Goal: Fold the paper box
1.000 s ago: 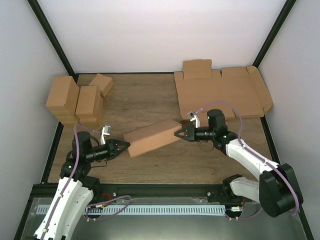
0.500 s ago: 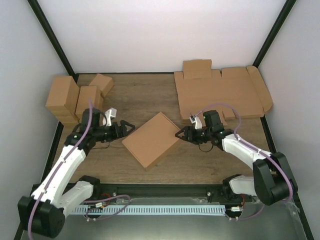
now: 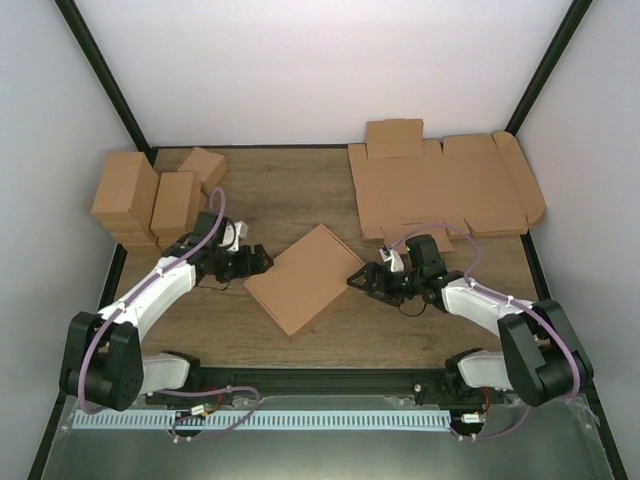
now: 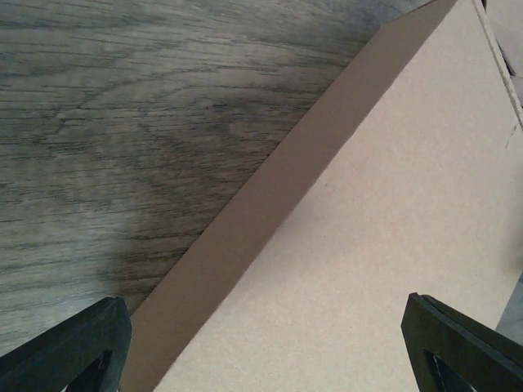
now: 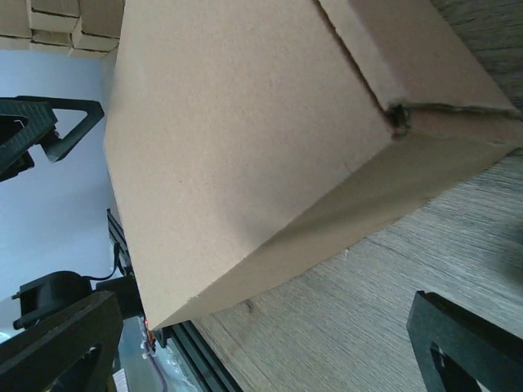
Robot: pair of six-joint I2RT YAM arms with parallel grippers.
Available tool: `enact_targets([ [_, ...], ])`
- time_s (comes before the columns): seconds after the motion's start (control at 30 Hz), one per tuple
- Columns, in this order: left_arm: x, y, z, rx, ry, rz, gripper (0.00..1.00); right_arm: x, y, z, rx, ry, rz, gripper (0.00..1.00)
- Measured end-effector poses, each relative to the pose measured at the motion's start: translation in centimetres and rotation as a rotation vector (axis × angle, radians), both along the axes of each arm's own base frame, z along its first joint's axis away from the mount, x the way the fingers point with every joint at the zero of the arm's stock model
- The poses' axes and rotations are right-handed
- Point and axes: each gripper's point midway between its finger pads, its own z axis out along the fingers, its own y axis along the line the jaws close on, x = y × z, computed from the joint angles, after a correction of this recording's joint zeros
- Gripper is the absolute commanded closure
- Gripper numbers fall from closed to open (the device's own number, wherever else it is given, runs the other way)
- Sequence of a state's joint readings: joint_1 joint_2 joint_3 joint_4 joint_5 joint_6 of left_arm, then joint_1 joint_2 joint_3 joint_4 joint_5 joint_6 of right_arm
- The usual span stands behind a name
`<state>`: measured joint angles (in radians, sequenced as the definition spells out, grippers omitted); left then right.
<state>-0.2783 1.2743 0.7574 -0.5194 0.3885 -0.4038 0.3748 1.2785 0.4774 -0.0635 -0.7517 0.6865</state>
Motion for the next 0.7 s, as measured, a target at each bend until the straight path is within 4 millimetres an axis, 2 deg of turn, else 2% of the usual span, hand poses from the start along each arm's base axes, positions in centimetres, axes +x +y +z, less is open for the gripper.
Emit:
enact_targets([
  [0.2,0.2,0.7,-0.5,0.027,0.014,0.055,0.00,-0.1,0.5,-1.0,0.027,0.022,0.019,0.03],
  [0.33,-1.0,1.6,-0.3,0.015,0.029,0.138,0.00,0.4,0.6,-1.8,0.014,0.032,0.019,0.09],
  [0.47,-2.6,1.7,0.7,-0.067,0.038,0.225,0.00,2.1,1.5,-2.0,0.032,0.032,0.028,0.20],
  [0.6,-4.2,1.1,-0.3,-0.151,0.128,0.283,0.00,3.9,2.5,-2.3,0.056,0.034,0.034,0.28],
  [0.7,-4.8,1.0,-0.8,-0.182,0.174,0.326,0.00,5.5,3.3,-2.5,0.077,0.032,0.037,0.30],
])
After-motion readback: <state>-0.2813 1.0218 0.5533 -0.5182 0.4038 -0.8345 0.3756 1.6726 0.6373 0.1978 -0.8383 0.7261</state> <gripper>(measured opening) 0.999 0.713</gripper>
